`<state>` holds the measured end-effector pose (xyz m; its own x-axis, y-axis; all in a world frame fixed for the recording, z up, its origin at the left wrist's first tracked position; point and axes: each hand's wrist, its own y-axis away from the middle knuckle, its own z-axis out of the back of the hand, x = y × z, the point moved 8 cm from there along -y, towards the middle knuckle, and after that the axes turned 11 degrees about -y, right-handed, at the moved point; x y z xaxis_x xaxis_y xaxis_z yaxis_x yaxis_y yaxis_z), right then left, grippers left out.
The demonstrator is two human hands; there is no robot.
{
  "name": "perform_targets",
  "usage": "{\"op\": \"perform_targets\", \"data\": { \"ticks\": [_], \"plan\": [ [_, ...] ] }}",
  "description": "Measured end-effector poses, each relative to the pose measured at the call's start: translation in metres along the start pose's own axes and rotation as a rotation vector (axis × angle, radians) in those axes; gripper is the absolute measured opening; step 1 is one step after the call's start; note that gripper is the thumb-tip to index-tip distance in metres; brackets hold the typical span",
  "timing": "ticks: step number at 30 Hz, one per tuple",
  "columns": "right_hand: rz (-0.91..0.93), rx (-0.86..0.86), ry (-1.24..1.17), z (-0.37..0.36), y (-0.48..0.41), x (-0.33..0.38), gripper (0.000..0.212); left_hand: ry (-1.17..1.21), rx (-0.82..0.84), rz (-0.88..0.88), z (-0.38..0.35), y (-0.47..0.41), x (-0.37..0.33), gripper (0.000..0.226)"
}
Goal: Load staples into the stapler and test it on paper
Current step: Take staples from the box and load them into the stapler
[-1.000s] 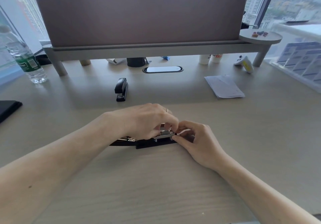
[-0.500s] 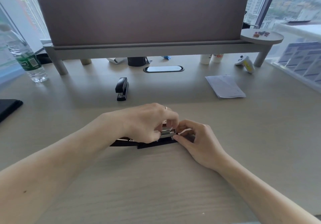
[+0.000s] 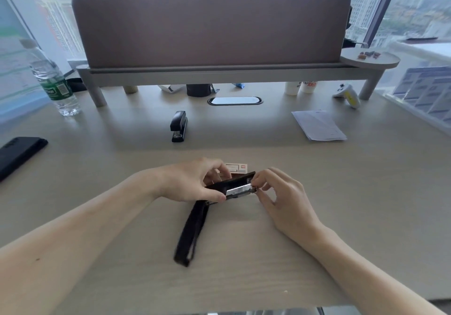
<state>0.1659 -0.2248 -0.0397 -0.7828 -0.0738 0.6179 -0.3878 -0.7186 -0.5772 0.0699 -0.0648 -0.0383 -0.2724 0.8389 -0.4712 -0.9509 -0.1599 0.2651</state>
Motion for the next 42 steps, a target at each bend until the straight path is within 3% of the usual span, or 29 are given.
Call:
{"op": "perform_targets", "data": {
  "ticks": [7,16,19,24,28,35,42],
  "plan": [
    [0.011,0.014,0.064,-0.001,0.005,0.006,0.026,-0.087,-0.029,-0.043,-0.002,0.005,-0.007,0.020],
    [-0.029,0.017,0.014,-0.003,0.007,0.008,0.023,-0.078,-0.079,-0.048,-0.010,0.016,-0.007,0.028],
    [-0.163,-0.022,-0.065,-0.006,0.008,0.003,0.023,-0.003,-0.065,-0.023,-0.013,0.018,-0.002,0.033],
    [-0.638,-0.111,-0.387,-0.019,0.030,-0.014,0.019,-0.032,-0.061,-0.047,-0.013,0.021,-0.009,0.035],
    [-0.712,0.004,-0.484,-0.031,0.036,-0.005,0.030,0.023,-0.150,-0.096,-0.008,0.020,-0.014,0.052],
    [-0.833,-0.099,-0.736,-0.036,0.024,-0.015,0.044,0.008,-0.441,-0.159,0.002,0.026,-0.016,0.047],
    [-0.769,-0.140,-0.770,-0.043,0.018,-0.012,0.035,0.110,-0.663,-0.187,0.016,0.030,-0.011,0.044]
  ]
}}
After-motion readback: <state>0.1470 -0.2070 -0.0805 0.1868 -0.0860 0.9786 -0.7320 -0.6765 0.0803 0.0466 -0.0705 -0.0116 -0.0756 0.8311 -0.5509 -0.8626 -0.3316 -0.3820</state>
